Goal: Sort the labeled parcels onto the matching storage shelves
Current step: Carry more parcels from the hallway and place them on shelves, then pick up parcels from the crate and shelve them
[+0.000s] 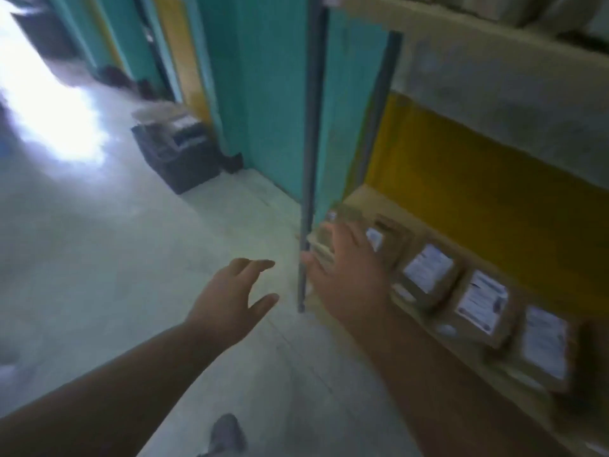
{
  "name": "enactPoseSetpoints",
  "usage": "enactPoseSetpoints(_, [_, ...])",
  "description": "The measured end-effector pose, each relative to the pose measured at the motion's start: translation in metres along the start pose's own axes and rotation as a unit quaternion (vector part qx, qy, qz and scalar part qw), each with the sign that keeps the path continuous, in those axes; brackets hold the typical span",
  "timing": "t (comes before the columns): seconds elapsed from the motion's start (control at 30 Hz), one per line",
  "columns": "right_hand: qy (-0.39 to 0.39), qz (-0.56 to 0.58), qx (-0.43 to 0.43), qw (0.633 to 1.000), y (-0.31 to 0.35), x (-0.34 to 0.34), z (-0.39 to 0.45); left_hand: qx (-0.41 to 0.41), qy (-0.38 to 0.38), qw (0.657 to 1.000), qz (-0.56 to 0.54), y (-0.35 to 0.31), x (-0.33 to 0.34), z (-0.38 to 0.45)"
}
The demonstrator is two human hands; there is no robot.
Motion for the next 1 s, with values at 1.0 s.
enactPoseSetpoints(1.0, [0.183, 0.033, -0.219, 0.958, 0.505, 0.362, 0.469, -0.291, -0.131, 0.947, 0.028, 0.554, -0.326, 0.196])
Point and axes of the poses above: each hand's wrist, its own z-axis towards the middle knuckle, its own x-axis out of the palm, y = z × x, the point moved 8 cm from there along z, towards the middle knuckle, and after that the axes turned 7 degrees about x, right-handed, at the moved point
